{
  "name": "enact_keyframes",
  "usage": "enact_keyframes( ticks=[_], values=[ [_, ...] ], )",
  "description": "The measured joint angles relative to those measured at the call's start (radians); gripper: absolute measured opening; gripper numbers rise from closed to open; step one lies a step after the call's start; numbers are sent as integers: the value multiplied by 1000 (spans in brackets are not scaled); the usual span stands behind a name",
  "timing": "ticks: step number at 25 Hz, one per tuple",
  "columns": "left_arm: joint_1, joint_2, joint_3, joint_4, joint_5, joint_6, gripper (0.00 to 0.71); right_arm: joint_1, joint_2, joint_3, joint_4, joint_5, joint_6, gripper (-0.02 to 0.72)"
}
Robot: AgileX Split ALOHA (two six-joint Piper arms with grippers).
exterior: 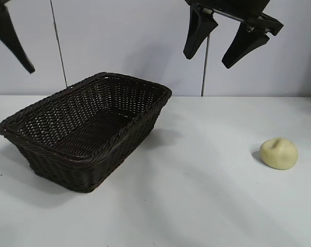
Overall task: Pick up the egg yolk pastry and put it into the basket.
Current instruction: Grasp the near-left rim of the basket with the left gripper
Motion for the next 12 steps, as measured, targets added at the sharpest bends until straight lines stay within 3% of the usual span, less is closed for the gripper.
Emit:
enact_keyframes(
  ticks=[12],
  values=[
    [0,0,36,-39,-125,-23,514,0,0,0,0,0,0,570]
  ],
)
